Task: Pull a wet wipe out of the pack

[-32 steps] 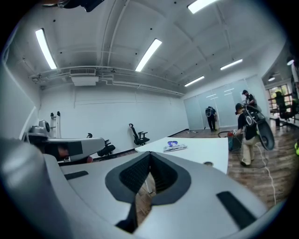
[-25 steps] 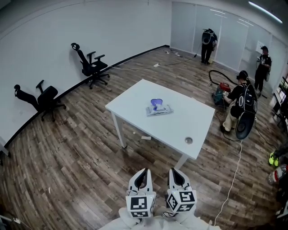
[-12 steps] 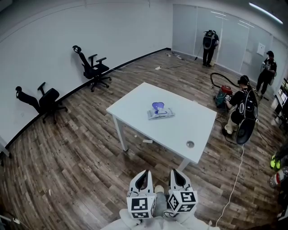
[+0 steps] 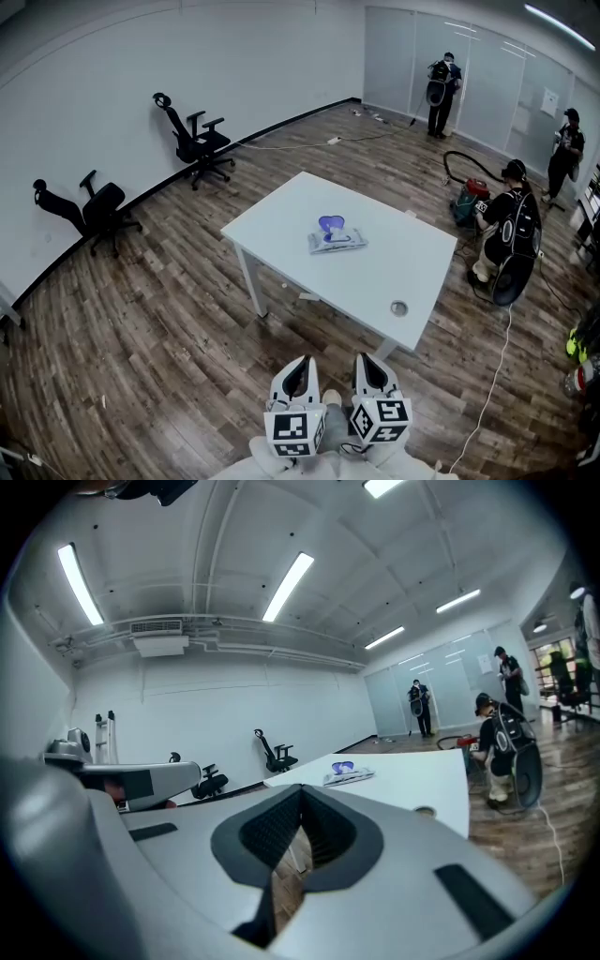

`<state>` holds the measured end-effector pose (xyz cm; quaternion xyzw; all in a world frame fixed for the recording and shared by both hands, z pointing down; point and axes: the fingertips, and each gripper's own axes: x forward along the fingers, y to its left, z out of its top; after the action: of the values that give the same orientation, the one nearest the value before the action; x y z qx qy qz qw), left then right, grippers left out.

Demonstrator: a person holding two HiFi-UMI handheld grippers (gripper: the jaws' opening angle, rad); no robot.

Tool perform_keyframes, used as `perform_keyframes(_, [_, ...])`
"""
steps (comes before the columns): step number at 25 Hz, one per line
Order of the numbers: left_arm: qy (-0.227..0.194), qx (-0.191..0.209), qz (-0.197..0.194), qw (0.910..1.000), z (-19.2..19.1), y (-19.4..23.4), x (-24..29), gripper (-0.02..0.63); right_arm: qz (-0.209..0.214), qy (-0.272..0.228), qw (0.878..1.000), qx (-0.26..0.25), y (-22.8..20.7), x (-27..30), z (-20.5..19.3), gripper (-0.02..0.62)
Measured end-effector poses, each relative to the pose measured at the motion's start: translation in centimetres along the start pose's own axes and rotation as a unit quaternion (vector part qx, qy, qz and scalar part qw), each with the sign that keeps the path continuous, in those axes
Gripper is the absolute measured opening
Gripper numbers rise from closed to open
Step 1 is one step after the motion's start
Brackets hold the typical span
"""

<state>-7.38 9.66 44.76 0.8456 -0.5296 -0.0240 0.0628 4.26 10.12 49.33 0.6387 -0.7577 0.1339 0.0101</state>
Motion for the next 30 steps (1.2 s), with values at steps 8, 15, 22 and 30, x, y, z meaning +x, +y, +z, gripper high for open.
perform_keyframes(8, [-0.001,0.007,0.002,1.0000,0.4,1.1,4.4,0.000,0.012,-0.002,1.000,0.001,-1.1,4.9,1.4,0.009])
perform_keyframes(15, [0.005,0.008,0.008,0.9999,0.7,2.1,9.6,0.000,0.020,0.003,1.000,0.003,-3.0,9.6,2.8,0.009])
perform_keyframes(22, [0.008,0.003,0.010,0.9999,1.5,2.7,15.4,0.000,0.018,0.009,1.000,0.006,-5.8,14.5,4.8,0.009])
perform_keyframes(30, [0.007,0.005,0.026,0.9996,2.2,4.0,21.4,0.000,0.030,0.012,0.999,0.008,-8.4,20.0,6.8,0.009])
